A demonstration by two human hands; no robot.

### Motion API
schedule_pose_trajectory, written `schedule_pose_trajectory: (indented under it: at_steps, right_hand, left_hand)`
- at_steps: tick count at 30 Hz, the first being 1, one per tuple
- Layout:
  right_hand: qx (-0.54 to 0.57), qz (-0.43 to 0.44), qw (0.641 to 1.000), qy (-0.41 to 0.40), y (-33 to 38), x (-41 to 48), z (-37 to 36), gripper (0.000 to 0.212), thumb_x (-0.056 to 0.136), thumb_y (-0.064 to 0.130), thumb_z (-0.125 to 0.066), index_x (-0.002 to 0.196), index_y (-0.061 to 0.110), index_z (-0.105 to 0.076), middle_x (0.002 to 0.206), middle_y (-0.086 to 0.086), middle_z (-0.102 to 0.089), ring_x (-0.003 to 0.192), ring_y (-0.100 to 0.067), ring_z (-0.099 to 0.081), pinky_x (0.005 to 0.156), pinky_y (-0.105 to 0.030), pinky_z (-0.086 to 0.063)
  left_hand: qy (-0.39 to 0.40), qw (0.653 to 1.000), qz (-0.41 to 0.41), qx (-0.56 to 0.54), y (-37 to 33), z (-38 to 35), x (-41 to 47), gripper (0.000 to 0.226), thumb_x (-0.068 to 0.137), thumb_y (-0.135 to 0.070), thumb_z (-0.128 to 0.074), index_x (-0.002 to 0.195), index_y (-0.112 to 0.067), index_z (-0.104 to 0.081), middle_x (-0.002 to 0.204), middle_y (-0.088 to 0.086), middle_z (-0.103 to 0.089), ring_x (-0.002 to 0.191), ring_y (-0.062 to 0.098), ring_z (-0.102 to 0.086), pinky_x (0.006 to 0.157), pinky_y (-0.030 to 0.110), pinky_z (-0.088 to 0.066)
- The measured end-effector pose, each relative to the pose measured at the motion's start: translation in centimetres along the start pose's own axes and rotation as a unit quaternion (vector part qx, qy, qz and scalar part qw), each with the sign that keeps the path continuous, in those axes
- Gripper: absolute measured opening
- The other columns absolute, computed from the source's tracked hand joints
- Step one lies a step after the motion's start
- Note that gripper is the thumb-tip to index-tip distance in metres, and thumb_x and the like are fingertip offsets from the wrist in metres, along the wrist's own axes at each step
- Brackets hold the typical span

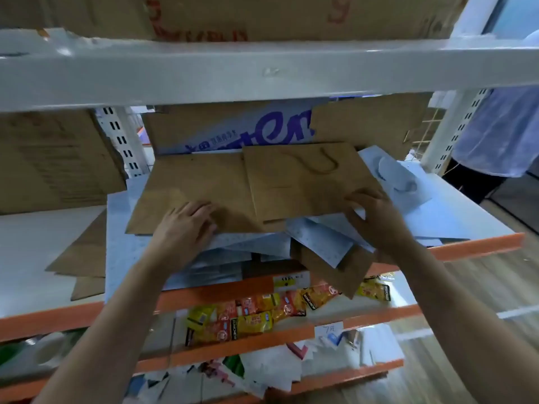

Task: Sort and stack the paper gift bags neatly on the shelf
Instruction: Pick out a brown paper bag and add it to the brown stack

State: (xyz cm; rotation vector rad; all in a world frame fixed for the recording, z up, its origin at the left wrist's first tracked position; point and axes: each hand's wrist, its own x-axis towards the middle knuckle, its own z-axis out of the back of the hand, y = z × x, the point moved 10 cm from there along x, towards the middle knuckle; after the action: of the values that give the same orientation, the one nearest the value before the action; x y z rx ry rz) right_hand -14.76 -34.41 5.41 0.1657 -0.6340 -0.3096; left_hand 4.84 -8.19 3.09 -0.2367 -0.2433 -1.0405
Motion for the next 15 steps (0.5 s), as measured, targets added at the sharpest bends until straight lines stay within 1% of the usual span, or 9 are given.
schedule_pose_trajectory:
  at_steps: [1, 2, 4, 6, 8, 10, 13, 15]
  right_hand:
    - [-0.023, -0.006, 1.0, 0.0, -1.0, 0.5, -0.8, 0.021, 0.082, 0.016, -0.057, 0.083, -0.001, -0.07, 0.086, -0.02, -0.067, 0.081, -0.041, -0.064, 0.072, -0.046, -0.052]
    - [-0.052, -0.032, 0.998, 0.017, -2.1, 1.0, -1.3, 0.025, 0.084, 0.018, -0.053, 0.081, -0.001, -0.068, 0.087, -0.021, -0.066, 0.084, -0.043, -0.063, 0.074, -0.047, -0.052]
    - [-0.064, -0.13, 0.986, 0.085, -5.3, 1.5, -3.0, 0.032, 0.091, 0.03, -0.046, 0.086, 0.005, -0.067, 0.1, -0.02, -0.063, 0.094, -0.044, -0.057, 0.079, -0.047, -0.05]
    - [-0.072, -0.182, 0.973, 0.123, -7.3, 1.8, -4.2, 0.041, 0.09, 0.044, -0.041, 0.089, 0.01, -0.063, 0.106, -0.017, -0.06, 0.1, -0.041, -0.054, 0.081, -0.045, -0.048]
    - [-0.089, -0.212, 0.962, 0.148, -8.3, 2.2, -4.5, 0.043, 0.09, 0.052, -0.046, 0.096, 0.011, -0.061, 0.113, -0.016, -0.057, 0.106, -0.04, -0.051, 0.084, -0.045, -0.047]
    - [-0.104, -0.238, 0.953, 0.159, -9.1, 2.6, -4.7, 0.054, 0.087, 0.059, -0.054, 0.107, 0.009, -0.058, 0.122, -0.017, -0.055, 0.113, -0.04, -0.047, 0.088, -0.047, -0.045]
    - [-0.105, -0.264, 0.947, 0.152, -10.0, 3.0, -4.6, 0.07, 0.08, 0.066, -0.059, 0.113, 0.005, -0.056, 0.119, -0.022, -0.056, 0.111, -0.041, -0.046, 0.084, -0.044, -0.042]
    - [-0.098, -0.28, 0.943, 0.149, -10.5, 3.0, -4.4, 0.079, 0.075, 0.068, -0.063, 0.119, 0.003, -0.052, 0.12, -0.024, -0.055, 0.111, -0.042, -0.046, 0.087, -0.045, -0.04]
  left_hand:
    - [0.004, 1.0, 0.01, -0.003, 0.6, -0.3, 0.5, 0.05, 0.091, -0.042, -0.039, 0.129, -0.014, -0.058, 0.13, 0.008, -0.058, 0.113, 0.033, -0.057, 0.09, 0.045, -0.048]
    - [0.006, 1.0, 0.027, -0.004, 1.0, -0.1, 0.9, 0.048, 0.092, -0.04, -0.041, 0.13, -0.016, -0.057, 0.132, 0.007, -0.057, 0.115, 0.032, -0.056, 0.092, 0.045, -0.047]
    - [0.004, 0.999, 0.035, 0.004, 1.9, -0.2, 1.5, 0.042, 0.097, -0.036, -0.046, 0.133, -0.018, -0.053, 0.135, 0.005, -0.053, 0.118, 0.029, -0.053, 0.095, 0.044, -0.044]
    - [0.01, 0.999, 0.049, 0.01, 2.9, -0.3, 1.9, 0.041, 0.097, -0.036, -0.048, 0.135, -0.02, -0.051, 0.137, 0.003, -0.051, 0.12, 0.027, -0.051, 0.097, 0.044, -0.043]
    - [0.008, 0.994, 0.102, 0.027, 4.8, -0.2, 1.9, 0.04, 0.097, -0.038, -0.046, 0.133, -0.021, -0.052, 0.135, 0.003, -0.052, 0.118, 0.028, -0.052, 0.096, 0.045, -0.042]
    - [-0.013, 0.983, 0.173, 0.057, 7.0, 0.3, 1.6, 0.039, 0.097, -0.038, -0.046, 0.127, -0.017, -0.056, 0.13, 0.009, -0.056, 0.114, 0.033, -0.053, 0.093, 0.047, -0.042]
    - [-0.032, 0.964, 0.259, 0.058, 9.5, 0.5, 0.8, 0.037, 0.096, -0.041, -0.048, 0.115, -0.011, -0.061, 0.121, 0.017, -0.058, 0.108, 0.04, -0.052, 0.087, 0.05, -0.042]
    - [-0.028, 0.952, 0.299, 0.051, 10.4, 0.3, 0.3, 0.043, 0.095, -0.047, -0.047, 0.111, -0.009, -0.06, 0.117, 0.02, -0.057, 0.105, 0.041, -0.052, 0.085, 0.049, -0.044]
